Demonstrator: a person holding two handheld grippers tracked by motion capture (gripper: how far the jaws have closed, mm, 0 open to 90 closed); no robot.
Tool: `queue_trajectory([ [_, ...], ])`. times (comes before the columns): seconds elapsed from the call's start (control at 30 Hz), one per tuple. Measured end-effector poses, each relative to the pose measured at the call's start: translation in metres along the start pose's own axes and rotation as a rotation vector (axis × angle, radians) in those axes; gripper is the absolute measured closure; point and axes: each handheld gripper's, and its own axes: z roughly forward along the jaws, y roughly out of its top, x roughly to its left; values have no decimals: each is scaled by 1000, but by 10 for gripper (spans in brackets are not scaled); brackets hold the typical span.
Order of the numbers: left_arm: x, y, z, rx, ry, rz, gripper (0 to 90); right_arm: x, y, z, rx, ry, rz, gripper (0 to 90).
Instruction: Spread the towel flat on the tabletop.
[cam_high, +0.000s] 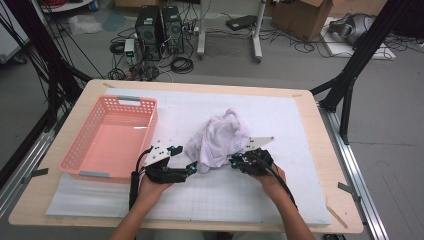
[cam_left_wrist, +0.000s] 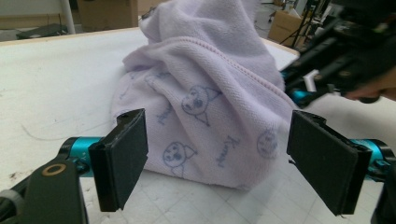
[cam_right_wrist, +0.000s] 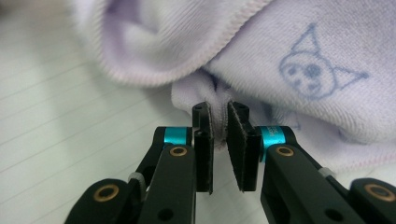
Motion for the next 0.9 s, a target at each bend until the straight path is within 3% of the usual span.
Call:
queue_trajectory([
  [0.3,-1,0,0,-3,-19,0,237,30,-15,-40,-69,107,-27,820],
  [0.4,-2,1,1,1,-39,2,255,36,-24,-63,-138,151,7,842],
  [0.47,-4,2,1,3,-64,3,261,37,-26,-68,-153,150,19,842],
  [0.5,-6,2,2,5,-73,4,264,37,-28,-72,-158,142,25,842],
  [0.6,-12,3,5,13,-106,18,262,39,-36,-79,-114,58,0,799],
  [0.63,-14,3,6,16,-118,19,262,39,-36,-79,-114,58,0,799],
  [0.67,-15,3,8,21,-128,21,258,40,-38,-79,-109,40,-2,745],
  [0.7,-17,3,9,29,-137,25,255,40,-39,-81,-117,27,7,675],
  [0.77,-19,3,11,44,-149,24,236,35,-41,-88,-190,-24,44,519],
  [0.8,-20,2,13,56,-152,26,236,35,-41,-88,-190,-24,44,519],
  [0.9,-23,0,18,98,-161,35,230,27,-36,-90,-224,-100,81,434],
])
